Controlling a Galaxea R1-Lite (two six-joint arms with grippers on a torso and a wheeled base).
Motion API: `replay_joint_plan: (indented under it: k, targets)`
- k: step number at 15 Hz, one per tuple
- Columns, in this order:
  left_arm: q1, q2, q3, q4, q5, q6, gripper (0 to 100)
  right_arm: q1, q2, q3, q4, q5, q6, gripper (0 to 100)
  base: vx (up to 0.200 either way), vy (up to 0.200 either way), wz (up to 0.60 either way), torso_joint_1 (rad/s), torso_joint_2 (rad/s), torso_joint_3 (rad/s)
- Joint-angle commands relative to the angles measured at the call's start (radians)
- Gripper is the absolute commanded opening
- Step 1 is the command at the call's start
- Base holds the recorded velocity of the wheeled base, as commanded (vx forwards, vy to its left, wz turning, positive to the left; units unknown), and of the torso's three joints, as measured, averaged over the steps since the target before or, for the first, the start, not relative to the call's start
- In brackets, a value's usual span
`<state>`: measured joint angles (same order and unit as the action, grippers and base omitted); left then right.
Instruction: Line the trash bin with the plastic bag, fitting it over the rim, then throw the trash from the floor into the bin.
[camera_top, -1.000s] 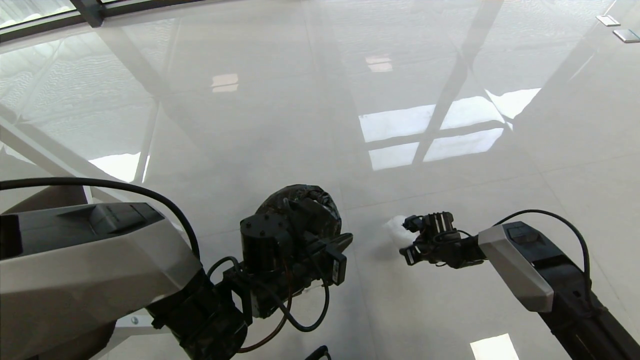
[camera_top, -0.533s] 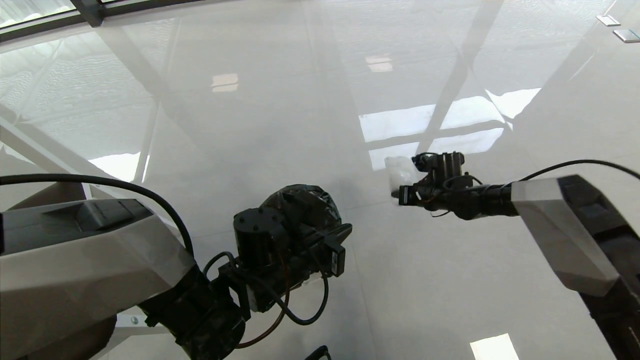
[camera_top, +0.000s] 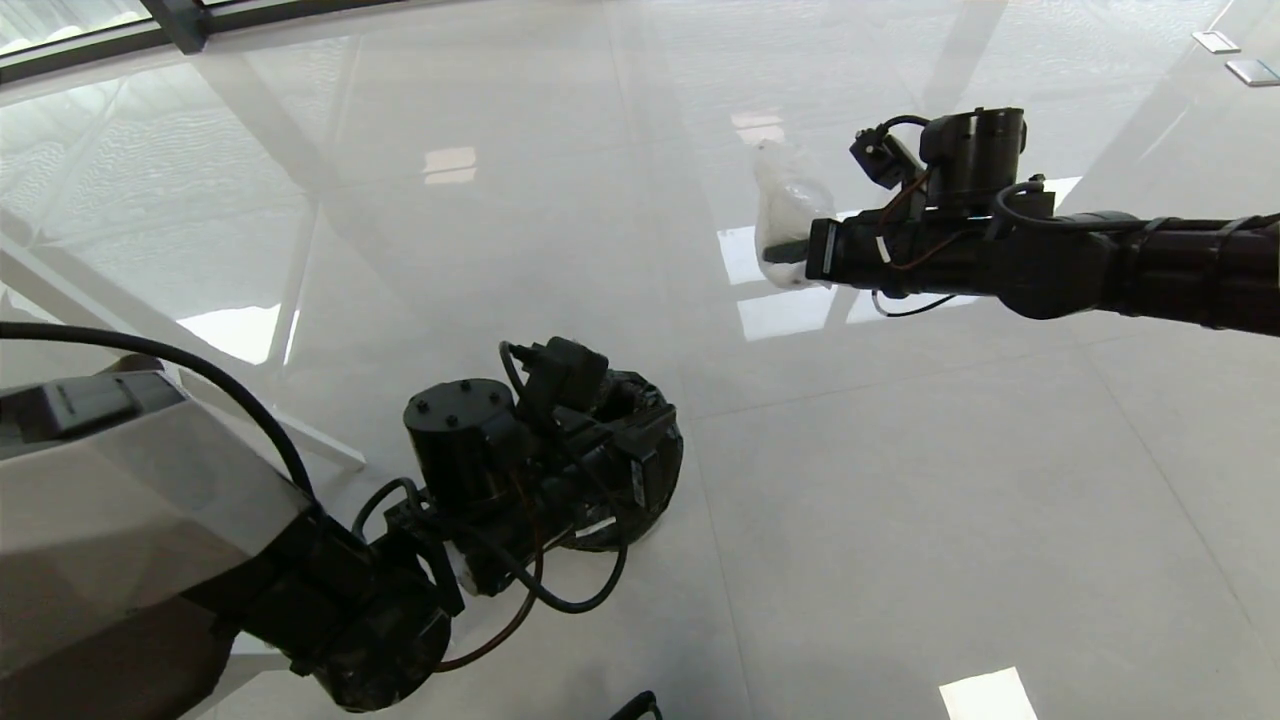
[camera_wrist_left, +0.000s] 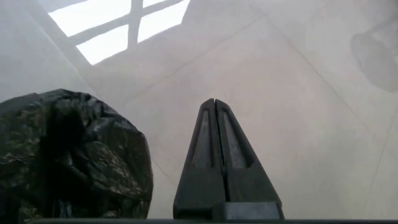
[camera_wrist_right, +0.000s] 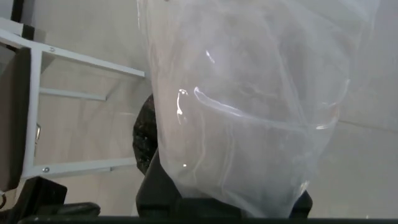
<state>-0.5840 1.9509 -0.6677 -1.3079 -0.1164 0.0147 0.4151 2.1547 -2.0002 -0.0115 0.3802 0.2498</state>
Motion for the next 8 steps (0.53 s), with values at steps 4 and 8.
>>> replay_joint_plan:
  k: [4,8]
  targets:
    - [0.027,-0.027,-0.003,0.001,0.0,-0.007,0,0.017,-0.009,0.0,0.004,0.0,-0.006,0,0.0,0.0,0.6,0.005,0.0,0.002]
    - [0.038,-0.033,-0.01,0.009,0.0,-0.021,0,0.033,0.031,0.0,-0.001,0.002,-0.018,0,0.0,0.0,0.6,0.005,0.0,0.005]
